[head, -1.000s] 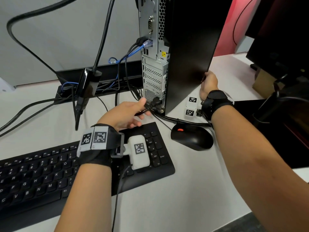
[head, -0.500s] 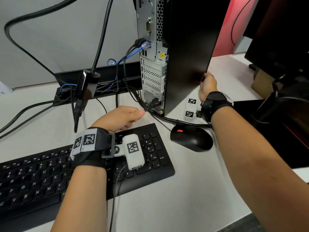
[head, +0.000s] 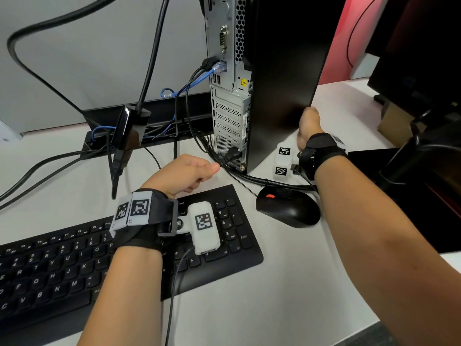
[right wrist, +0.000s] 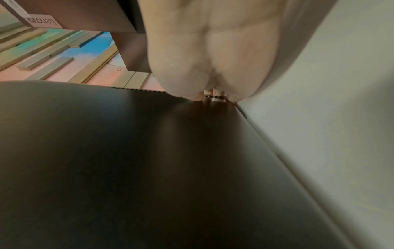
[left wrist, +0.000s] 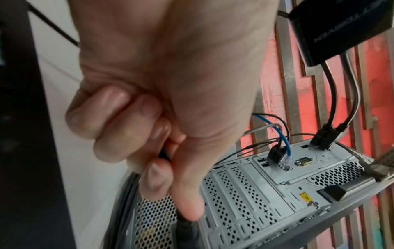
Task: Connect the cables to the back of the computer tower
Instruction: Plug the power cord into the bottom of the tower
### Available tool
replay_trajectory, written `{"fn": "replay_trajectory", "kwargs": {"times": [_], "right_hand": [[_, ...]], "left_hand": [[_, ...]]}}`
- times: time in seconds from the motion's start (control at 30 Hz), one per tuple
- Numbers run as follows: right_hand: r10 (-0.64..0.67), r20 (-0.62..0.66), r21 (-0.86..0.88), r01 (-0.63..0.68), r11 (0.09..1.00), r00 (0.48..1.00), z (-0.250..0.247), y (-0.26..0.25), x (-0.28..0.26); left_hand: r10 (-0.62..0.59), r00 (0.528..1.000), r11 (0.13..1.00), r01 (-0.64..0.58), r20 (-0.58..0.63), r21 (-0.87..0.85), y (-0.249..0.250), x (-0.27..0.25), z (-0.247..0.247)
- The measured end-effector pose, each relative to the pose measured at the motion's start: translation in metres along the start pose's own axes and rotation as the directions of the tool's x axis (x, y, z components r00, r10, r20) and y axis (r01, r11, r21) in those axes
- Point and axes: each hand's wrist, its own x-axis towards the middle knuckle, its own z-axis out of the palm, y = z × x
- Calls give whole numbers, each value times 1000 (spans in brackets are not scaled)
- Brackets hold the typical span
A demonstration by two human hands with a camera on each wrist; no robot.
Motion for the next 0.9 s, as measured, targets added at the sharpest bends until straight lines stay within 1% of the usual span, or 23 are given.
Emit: {"fn": "replay_trajectory", "kwargs": {"times": [0.1, 0.23, 0.47, 0.57, 0.63, 0.7, 0.8, 0.9], "right_hand": [[17, 0, -28, -17, 999, 1000, 0, 3, -1], [24, -15, -8, -24, 1000, 1000, 2, 2, -5], [10, 31, 55, -12, 998, 999, -2, 7, 1], [86, 2, 124, -85, 989, 996, -3, 2, -5], [122, 5, 160, -122, 980, 992, -4, -2, -9], [134, -7, 138, -132, 982, 991, -5, -6, -12], [191, -36, 121, -186, 975, 981, -8, -11, -10], [163, -47, 101, -158, 982, 985, -12, -12, -13]], "left_hand": [[1, 1000, 1000, -1, -15, 21, 1, 0, 1], [-13, 1000, 998, 12, 2, 63, -1, 0, 1], [38, 999, 999, -38, -17, -5, -1, 0, 0], [44, 999, 999, -44, -21, 1, -3, 1, 0], [46, 999, 999, -46, -24, -2, -3, 2, 0], [47, 999, 999, -47, -22, -2, -3, 1, 0], [48, 998, 999, -48, -30, -13, -4, 0, 0], [43, 998, 997, -45, -46, -56, -5, 0, 0]]}}
